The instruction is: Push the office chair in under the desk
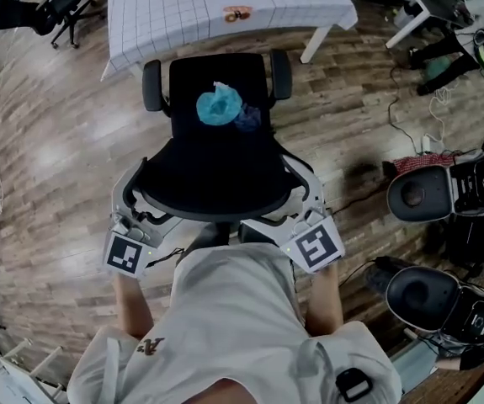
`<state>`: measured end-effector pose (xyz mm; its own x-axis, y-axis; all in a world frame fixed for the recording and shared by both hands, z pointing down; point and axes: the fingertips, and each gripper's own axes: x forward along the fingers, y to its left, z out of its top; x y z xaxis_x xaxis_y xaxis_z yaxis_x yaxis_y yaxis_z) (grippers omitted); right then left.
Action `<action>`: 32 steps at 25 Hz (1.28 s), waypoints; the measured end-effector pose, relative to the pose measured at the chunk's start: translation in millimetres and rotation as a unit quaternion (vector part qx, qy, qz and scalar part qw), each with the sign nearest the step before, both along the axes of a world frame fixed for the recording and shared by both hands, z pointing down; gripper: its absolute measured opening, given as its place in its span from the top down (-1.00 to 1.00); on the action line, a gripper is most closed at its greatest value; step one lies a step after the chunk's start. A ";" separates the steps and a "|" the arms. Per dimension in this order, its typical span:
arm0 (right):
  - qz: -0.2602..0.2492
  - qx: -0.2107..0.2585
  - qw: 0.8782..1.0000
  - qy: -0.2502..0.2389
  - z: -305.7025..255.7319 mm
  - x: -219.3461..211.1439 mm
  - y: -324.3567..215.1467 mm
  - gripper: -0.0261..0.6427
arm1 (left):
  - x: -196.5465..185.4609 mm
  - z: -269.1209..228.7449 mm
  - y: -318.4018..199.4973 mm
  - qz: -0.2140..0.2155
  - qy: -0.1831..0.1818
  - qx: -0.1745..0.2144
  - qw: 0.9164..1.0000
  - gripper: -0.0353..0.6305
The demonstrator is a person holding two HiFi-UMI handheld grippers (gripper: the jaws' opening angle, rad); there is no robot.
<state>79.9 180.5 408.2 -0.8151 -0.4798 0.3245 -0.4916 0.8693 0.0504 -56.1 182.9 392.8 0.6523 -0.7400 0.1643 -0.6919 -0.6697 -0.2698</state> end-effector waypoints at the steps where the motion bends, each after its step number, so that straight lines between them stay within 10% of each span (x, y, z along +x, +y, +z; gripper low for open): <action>1: 0.000 0.002 1.000 0.001 -0.1 -1.8 -1.8 -0.72 | -1.5 0.5 -1.8 0.001 -0.002 -0.001 1.000 -0.56; 32: 0.033 0.006 0.999 0.025 3.2 -31.4 -88.3 -0.77 | -29.8 0.5 -91.2 0.022 -0.003 0.006 1.000 -0.56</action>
<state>48.6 92.2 411.4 -0.7641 -0.5365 0.3581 -0.5450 0.8340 0.0865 -85.9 91.7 393.3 0.6833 -0.7123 0.1604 -0.6597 -0.6964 -0.2825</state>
